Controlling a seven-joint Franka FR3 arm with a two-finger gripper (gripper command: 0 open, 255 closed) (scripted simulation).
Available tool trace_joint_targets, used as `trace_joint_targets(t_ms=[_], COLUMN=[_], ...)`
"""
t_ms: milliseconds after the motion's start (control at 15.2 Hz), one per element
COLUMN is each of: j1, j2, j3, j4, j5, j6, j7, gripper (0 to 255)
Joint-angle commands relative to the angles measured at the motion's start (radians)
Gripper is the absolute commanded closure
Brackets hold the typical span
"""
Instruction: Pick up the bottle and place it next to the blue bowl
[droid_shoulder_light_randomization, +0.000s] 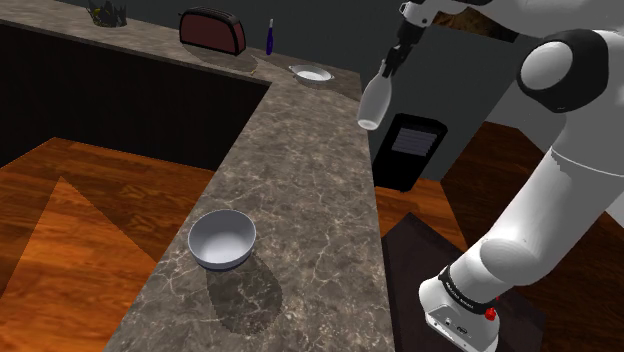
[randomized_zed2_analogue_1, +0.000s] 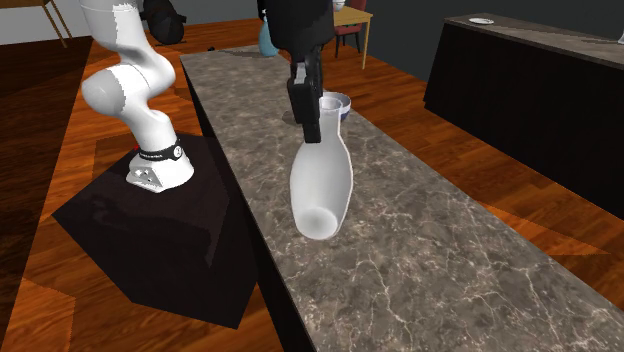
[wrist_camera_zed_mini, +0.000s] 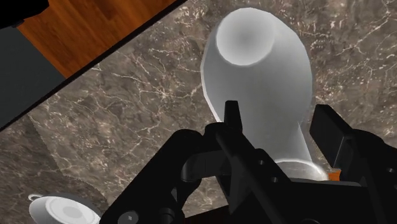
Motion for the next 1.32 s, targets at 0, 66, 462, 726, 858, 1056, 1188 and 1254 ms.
trace_joint_targets(t_ms=[0, 66, 462, 726, 858, 1056, 1188, 1254], j1=[0.035, 0.049, 0.123, 0.163, 0.181, 0.207, 0.224, 0.232], j2=[-0.061, -0.090, -0.237, -0.314, -0.346, -0.386, -0.408, -0.417], j3=[0.015, 0.024, 0.090, 0.144, 0.173, 0.218, 0.248, 0.263], j4=[-0.055, -0.081, -0.202, -0.254, -0.273, -0.290, -0.296, -0.297], j5=[-0.028, -0.041, -0.102, -0.126, -0.133, -0.140, -0.142, -0.142], j6=[0.002, 0.003, -0.007, -0.026, -0.038, -0.059, -0.075, -0.083], j7=[0.049, 0.073, 0.217, 0.314, 0.362, 0.434, 0.481, 0.505], gripper=[255, 255, 255, 255, 255, 255, 255, 255])
